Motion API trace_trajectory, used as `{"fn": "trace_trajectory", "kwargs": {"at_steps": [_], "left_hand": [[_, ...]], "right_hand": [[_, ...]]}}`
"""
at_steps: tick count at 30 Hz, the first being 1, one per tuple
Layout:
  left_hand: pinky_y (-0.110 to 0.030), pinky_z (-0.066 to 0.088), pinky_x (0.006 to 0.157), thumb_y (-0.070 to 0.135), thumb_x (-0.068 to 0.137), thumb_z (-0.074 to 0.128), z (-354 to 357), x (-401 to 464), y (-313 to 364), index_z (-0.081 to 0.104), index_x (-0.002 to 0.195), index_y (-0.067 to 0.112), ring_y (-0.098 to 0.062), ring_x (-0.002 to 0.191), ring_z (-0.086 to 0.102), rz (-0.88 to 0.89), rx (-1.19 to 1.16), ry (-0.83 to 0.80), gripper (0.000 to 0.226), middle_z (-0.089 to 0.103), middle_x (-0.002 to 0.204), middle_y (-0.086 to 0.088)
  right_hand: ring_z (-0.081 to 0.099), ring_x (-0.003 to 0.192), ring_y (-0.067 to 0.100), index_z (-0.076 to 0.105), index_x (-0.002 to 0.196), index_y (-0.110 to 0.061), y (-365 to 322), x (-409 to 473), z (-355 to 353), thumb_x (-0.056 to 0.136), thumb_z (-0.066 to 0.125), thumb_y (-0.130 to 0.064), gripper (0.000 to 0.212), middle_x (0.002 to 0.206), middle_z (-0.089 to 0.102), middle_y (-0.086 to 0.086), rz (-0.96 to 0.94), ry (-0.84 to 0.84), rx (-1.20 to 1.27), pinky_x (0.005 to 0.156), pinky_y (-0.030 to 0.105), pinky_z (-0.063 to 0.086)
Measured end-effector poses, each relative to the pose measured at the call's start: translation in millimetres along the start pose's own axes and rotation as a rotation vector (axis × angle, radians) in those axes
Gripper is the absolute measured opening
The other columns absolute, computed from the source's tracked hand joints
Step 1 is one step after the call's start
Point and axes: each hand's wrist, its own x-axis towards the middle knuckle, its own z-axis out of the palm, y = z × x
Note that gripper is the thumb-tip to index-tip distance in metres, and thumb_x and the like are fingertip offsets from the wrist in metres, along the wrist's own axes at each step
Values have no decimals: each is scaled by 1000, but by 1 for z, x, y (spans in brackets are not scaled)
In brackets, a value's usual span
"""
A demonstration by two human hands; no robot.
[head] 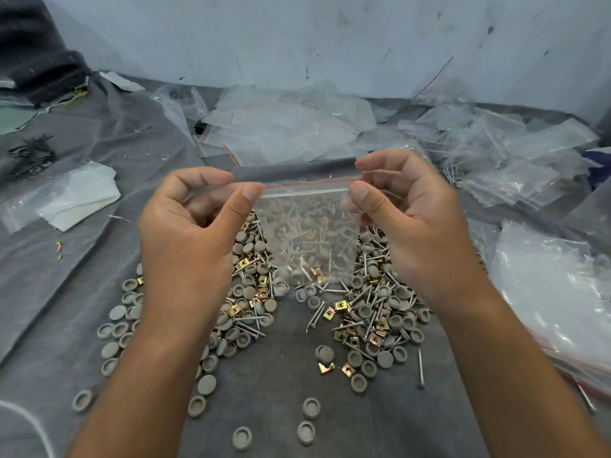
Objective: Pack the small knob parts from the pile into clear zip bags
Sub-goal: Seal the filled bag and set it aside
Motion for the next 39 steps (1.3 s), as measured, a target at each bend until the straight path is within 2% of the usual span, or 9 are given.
{"fn": "trace_trajectory", "kwargs": {"at_steps": [5, 8, 12, 15, 18, 20, 23, 28, 39], "left_hand": [[-21, 54, 81, 27, 86, 79, 1, 0, 0, 60, 100, 26, -11, 90, 73, -12, -15, -51, 24, 78, 92, 4], [-22, 55, 83, 39, 76, 82, 4, -2, -1, 58, 113, 23, -11, 99, 71, -55, 4, -190, 47, 76, 107, 6], [-41, 56, 86, 41, 62, 88, 8, -5, -4, 57, 120, 25, -11, 90, 63, -51, 81, -274, 68, 73, 116, 8], [-29, 46, 82, 50, 62, 87, 5, -5, -4, 61, 116, 35, -4, 89, 57, 32, 227, -245, 62, 70, 104, 17], [-30, 46, 90, 59, 69, 80, 2, -6, -1, 66, 113, 43, -3, 109, 60, 124, 376, -270, 49, 67, 113, 22], [-36, 48, 95, 54, 73, 80, 3, -7, 2, 67, 114, 40, -6, 113, 63, 124, 317, -302, 45, 70, 114, 20], [-42, 53, 90, 45, 74, 83, 6, -9, 3, 66, 113, 38, -9, 102, 70, 85, 221, -331, 43, 75, 101, 13], [-22, 55, 62, 32, 66, 89, 5, -8, 4, 67, 109, 34, -12, 80, 73, -42, 19, -349, 48, 75, 88, 0], [-17, 56, 69, 20, 68, 88, 10, -10, 3, 63, 112, 22, -16, 84, 76, -127, -60, -351, 51, 78, 89, -4]], "right_hand": [[65, 79, 8, 62, 114, -22, 1, -1, 4, 99, 64, -11, 19, 83, 69, -6, 2, -5, 41, 70, 21, 52], [65, 79, 3, 62, 116, -21, 1, -2, 5, 99, 63, -11, 20, 83, 70, -9, 13, -32, 68, 70, 17, 52], [65, 81, 5, 61, 118, -22, -1, -3, 7, 99, 64, -12, 22, 85, 68, -8, 9, -98, 56, 73, 17, 52], [63, 83, 12, 61, 118, -26, -3, -5, 7, 98, 64, -16, 23, 88, 65, -4, 4, -155, 33, 74, 22, 52], [64, 85, 20, 62, 119, -29, -2, -7, 7, 95, 67, -24, 25, 91, 67, -1, -5, -154, 25, 74, 30, 54], [66, 87, 20, 63, 119, -31, -1, -9, 8, 92, 68, -27, 27, 94, 70, -1, -8, -147, 27, 75, 31, 54], [68, 89, 16, 65, 117, -34, 2, -12, 9, 92, 69, -28, 27, 96, 71, 1, -8, -139, 19, 76, 25, 55], [66, 86, 16, 65, 115, -39, 7, -19, 12, 93, 68, -27, 25, 97, 68, 0, -17, -96, -3, 72, 26, 57], [70, 89, 15, 63, 117, -42, 12, -27, 15, 92, 73, -27, 30, 101, 72, -2, 22, -84, -45, 74, 21, 56]]}}
